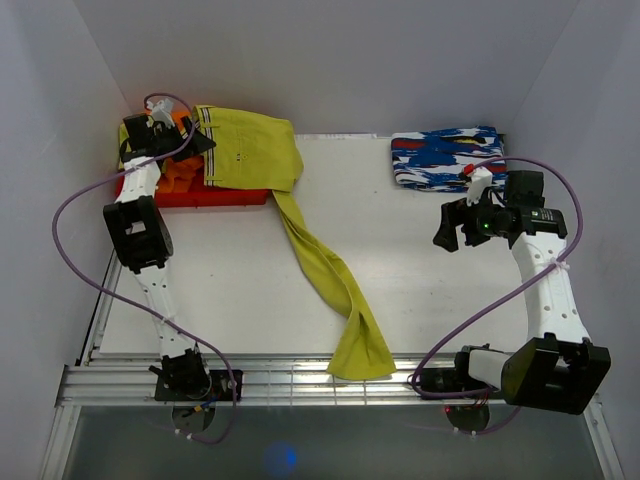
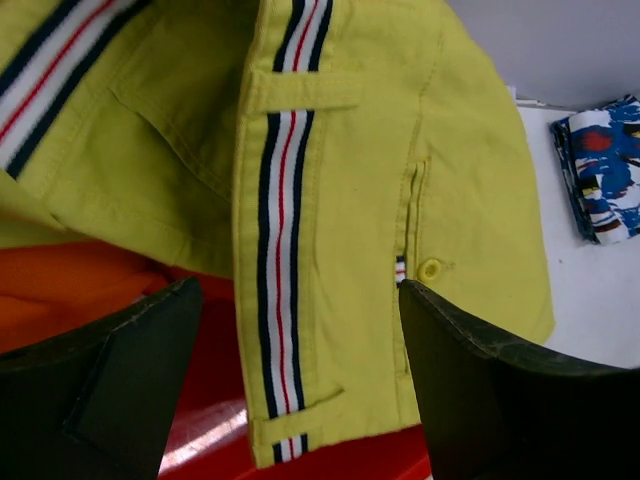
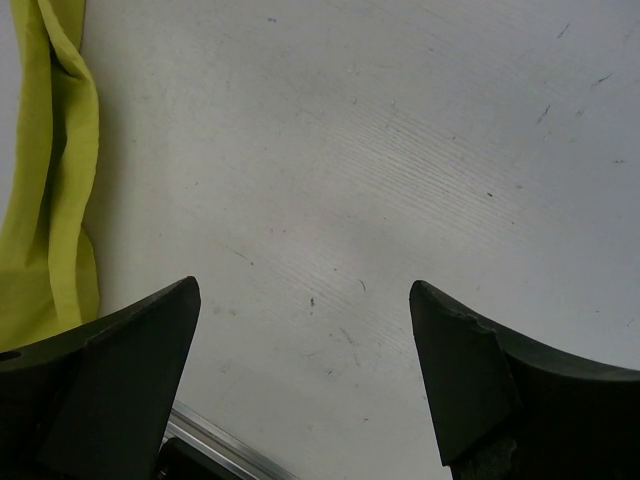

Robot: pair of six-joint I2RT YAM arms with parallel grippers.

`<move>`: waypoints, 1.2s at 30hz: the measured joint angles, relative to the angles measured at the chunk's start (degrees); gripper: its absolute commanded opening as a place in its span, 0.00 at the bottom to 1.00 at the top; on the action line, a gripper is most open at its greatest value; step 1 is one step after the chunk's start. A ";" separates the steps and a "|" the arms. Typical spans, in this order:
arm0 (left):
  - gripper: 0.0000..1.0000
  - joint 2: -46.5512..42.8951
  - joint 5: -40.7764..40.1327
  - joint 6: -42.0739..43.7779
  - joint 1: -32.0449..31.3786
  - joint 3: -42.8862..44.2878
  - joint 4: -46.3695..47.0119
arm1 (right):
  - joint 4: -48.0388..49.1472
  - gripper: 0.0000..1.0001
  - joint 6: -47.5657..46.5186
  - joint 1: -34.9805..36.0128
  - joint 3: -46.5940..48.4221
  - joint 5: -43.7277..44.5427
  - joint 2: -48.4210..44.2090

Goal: Fold and stack the trousers
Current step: Move the trousers to the center of the board

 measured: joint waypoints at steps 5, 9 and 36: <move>0.91 4.33 2.78 -2.54 0.28 0.24 9.22 | -0.92 0.90 -0.26 0.00 0.85 1.22 1.27; 0.89 7.54 5.64 -5.25 0.35 -0.22 12.68 | -1.49 0.90 -0.24 0.00 1.60 1.53 2.36; 0.00 -14.62 16.46 -18.73 -19.47 8.50 9.27 | 0.39 0.90 0.68 0.00 7.30 -4.04 -2.36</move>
